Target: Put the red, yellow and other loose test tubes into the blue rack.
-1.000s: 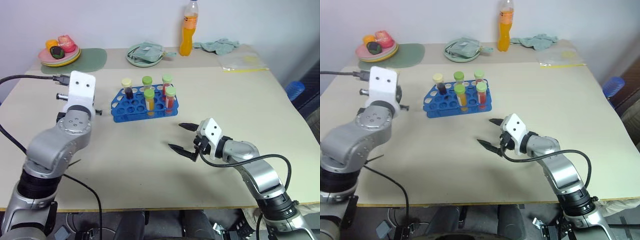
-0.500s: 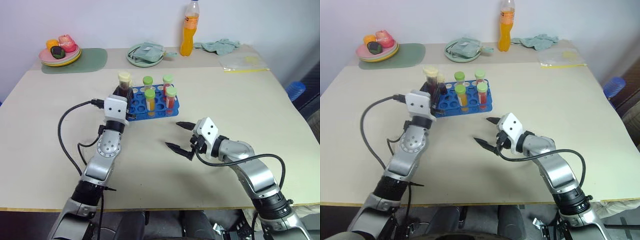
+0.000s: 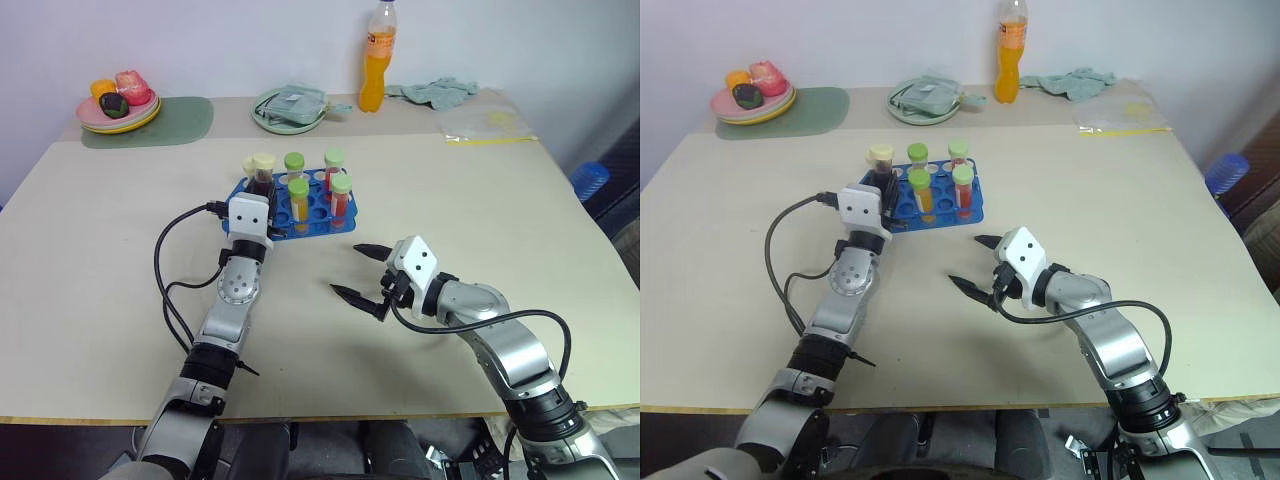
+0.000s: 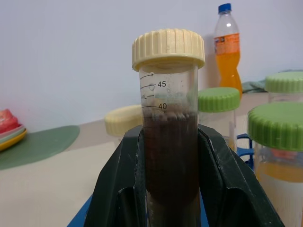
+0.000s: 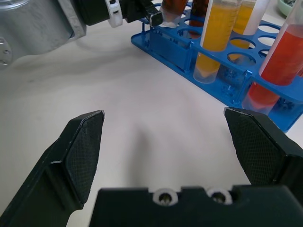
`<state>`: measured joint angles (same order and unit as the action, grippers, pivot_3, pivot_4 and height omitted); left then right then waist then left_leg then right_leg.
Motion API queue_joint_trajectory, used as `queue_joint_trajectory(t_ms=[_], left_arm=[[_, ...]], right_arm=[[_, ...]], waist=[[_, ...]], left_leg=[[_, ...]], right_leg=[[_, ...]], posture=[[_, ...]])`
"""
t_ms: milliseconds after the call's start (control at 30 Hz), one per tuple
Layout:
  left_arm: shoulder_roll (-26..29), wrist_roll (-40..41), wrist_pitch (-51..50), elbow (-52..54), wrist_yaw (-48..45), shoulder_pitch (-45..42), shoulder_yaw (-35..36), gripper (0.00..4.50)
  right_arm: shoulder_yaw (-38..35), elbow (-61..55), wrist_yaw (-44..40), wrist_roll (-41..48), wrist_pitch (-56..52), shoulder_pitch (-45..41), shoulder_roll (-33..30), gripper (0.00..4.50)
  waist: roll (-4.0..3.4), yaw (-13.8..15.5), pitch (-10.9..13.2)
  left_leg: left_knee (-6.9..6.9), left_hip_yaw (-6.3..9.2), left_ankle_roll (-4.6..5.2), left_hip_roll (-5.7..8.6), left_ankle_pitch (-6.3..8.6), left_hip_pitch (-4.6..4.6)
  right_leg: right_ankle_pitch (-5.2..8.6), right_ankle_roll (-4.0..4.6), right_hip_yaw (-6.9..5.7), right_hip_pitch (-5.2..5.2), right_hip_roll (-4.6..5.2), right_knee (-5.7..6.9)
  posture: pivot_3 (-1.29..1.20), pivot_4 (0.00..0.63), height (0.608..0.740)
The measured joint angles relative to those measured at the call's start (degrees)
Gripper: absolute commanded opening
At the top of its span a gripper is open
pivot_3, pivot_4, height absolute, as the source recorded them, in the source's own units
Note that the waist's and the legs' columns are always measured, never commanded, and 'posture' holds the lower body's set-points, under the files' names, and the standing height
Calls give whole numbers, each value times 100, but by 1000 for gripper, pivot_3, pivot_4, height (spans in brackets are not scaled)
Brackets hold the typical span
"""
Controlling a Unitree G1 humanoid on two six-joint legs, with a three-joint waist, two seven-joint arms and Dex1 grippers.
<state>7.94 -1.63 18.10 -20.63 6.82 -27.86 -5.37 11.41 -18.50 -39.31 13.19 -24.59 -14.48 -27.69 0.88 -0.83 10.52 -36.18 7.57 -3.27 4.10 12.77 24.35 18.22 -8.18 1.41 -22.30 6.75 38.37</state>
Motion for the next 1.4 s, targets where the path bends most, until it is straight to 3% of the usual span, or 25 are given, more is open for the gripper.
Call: queue_joint_trajectory(t_ms=[600, 700, 833, 1000, 1200, 1267, 1400], left_arm=[[-245, -164, 1047, -763, -132, 7, 362, 1138], [-248, -161, 1121, -858, -183, 7, 406, 2366], [-247, -151, 1118, -932, -233, 78, 467, 4424], [-179, 117, 803, -1, -407, 461, 652, 4424], [744, 1421, -695, 2495, -1245, 1518, 1261, 4424], [1456, 1980, -1410, 3166, -1763, 2081, 1604, 4424], [2485, 2463, -2190, 3437, -2607, 2962, 2331, 4424]], right_arm=[[0, -97, 70, 0, -5, 19, 0, 4500], [0, -97, 69, -1, -5, 19, 0, 4500], [2, -97, 68, -1, -5, 19, 0, 4500], [-45, -169, 67, 53, -34, 24, -3, 4500], [-580, -363, -52, 328, -268, 66, -346, 4500], [-904, -409, -207, 572, -398, 146, -599, 4500], [-1542, -371, -484, 836, -579, 457, -1150, 4500]], waist=[[0, -13, -1], [0, -21, -1], [0, -13, -1], [0, -32, -1], [-4, -28, -3], [-5, -22, -4], [-8, 7, -3]], left_leg=[[0, 2, -7, 0, -4, -1], [1, 2, -7, 0, -4, -2], [0, 3, -7, 0, -4, -1], [1, 11, -14, -3, -8, -1], [2, 21, -5, -6, -3, -2], [2, 19, 12, -5, 7, -4], [3, 15, 24, -6, 13, -8]], right_leg=[[0, 0, -1, 0, 0, 2], [0, 0, -1, 0, 0, 2], [0, 0, -1, 0, -1, 2], [0, 0, 0, -3, -1, 5], [0, 1, 3, -2, -3, 8], [1, 1, 5, 0, -2, 7], [1, 2, 4, 10, -3, 0]], posture=[[0, 150, 740], [0, 150, 740], [0, 150, 740], [0, 150, 740], [0, 150, 740], [0, 150, 740], [0, 150, 740]])
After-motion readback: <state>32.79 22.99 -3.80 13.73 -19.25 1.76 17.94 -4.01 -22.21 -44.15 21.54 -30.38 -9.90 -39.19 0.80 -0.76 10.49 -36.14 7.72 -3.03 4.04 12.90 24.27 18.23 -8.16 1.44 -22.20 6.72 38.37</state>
